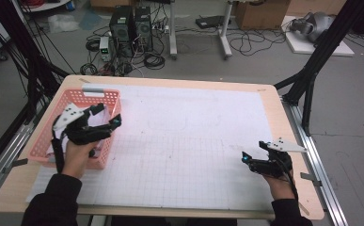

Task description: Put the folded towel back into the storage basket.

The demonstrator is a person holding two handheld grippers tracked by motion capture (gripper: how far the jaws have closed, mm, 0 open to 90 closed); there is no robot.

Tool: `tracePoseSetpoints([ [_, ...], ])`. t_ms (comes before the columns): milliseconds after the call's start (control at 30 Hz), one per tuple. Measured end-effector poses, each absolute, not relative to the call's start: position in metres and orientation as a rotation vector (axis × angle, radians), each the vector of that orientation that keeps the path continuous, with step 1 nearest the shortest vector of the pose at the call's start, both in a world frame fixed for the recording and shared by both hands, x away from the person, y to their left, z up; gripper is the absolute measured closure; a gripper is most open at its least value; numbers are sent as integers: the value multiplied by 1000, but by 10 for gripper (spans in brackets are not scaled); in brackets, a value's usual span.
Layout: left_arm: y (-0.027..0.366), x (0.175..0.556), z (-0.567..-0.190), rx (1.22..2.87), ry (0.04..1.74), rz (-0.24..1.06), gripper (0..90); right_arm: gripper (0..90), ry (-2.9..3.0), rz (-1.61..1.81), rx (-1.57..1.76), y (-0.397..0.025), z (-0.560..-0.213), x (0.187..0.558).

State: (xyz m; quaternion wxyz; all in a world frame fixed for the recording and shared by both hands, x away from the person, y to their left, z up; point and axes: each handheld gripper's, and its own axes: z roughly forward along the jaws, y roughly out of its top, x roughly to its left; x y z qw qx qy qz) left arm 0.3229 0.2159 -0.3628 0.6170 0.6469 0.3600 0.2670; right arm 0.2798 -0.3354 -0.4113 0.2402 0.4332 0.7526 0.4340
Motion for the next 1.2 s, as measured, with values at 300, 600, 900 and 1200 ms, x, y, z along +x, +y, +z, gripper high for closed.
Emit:
tracePoseSetpoints([
  [300,165,314,-370,1537,780,525,165,170,2056,1203,1182,-334,-410,278],
  [600,131,308,-389,1601,730,503,166,170,2052,1205,1179,-336,-410,278],
  [900,120,300,-403,1636,720,477,169,170,2022,1215,1180,-335,-408,275],
  [1200,121,297,-414,1658,734,463,172,170,2020,1215,1177,-332,-407,274],
])
